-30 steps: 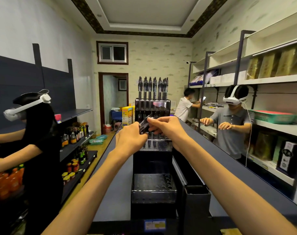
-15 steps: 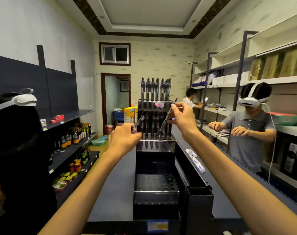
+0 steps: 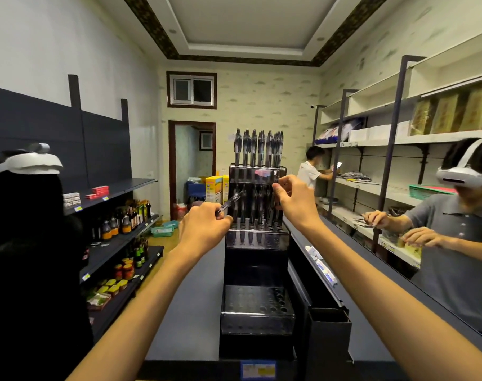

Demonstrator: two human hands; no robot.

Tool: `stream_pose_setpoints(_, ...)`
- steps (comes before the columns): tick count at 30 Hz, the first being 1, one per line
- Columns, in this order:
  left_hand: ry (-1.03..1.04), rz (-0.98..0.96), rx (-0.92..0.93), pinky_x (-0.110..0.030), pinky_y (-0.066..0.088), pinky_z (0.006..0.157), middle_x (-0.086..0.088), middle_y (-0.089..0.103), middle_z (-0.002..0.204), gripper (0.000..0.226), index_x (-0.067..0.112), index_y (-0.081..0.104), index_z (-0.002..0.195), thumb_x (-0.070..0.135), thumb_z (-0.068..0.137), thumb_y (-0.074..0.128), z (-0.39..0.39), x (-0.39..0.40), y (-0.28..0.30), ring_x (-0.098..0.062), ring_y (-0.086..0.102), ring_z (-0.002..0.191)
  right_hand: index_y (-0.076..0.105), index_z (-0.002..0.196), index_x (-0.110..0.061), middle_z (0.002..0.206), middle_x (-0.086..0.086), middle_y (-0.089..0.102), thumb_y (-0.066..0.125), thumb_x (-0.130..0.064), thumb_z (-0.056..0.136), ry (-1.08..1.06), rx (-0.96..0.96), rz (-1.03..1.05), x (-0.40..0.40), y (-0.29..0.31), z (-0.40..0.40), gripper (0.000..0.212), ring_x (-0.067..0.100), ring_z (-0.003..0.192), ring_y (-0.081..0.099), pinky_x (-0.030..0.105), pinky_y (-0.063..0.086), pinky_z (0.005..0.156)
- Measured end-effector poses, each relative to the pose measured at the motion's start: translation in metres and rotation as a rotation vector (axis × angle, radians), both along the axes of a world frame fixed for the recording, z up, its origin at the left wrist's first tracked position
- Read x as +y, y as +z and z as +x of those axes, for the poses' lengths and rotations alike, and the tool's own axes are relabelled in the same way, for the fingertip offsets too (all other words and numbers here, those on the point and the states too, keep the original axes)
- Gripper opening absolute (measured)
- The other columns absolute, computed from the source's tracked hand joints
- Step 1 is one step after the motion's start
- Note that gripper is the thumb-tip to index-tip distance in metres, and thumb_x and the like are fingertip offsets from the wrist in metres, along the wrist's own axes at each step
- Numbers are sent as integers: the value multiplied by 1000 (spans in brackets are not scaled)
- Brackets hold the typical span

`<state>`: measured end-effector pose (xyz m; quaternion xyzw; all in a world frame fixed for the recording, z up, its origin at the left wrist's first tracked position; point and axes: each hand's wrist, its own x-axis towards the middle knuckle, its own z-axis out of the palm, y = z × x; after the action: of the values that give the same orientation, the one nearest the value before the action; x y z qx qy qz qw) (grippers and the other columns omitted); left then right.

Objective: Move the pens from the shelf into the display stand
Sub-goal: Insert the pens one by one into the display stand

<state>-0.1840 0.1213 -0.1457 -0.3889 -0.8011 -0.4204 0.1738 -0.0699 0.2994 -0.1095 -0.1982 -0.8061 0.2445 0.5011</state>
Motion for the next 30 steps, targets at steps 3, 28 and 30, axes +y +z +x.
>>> stream_pose_setpoints(3, 10, -8, -16, -31, 35, 58, 0, 54, 63, 35, 20, 45, 58, 27, 88, 63, -1, 0, 0, -23, 52, 67, 69, 112, -5, 96, 9, 73, 63, -24, 100, -24, -15, 28, 0, 1, -1, 24, 24, 92, 69, 43, 56, 90)
stream_pose_setpoints(28, -67, -81, -29, -35, 37, 61, -3, 57, 71, 30, 20, 44, 69, 31, 87, 65, 15, 15, 7, -29, 56, 75, 77, 88, -10, 78, 6, 77, 75, -13, 90, 476, -6, -414, -24, -4, 16, 4, 18, 70, 72, 23, 58, 65)
stream_pose_setpoints(30, -104, -95, -31, -37, 42, 64, -3, 57, 71, 29, 20, 44, 69, 30, 87, 65, 19, 18, 7, -29, 57, 75, 78, 91, -14, 85, 4, 78, 77, -22, 89, 539, -32, -434, -31, -2, 19, 8, 14, 74, 72, 22, 54, 66)
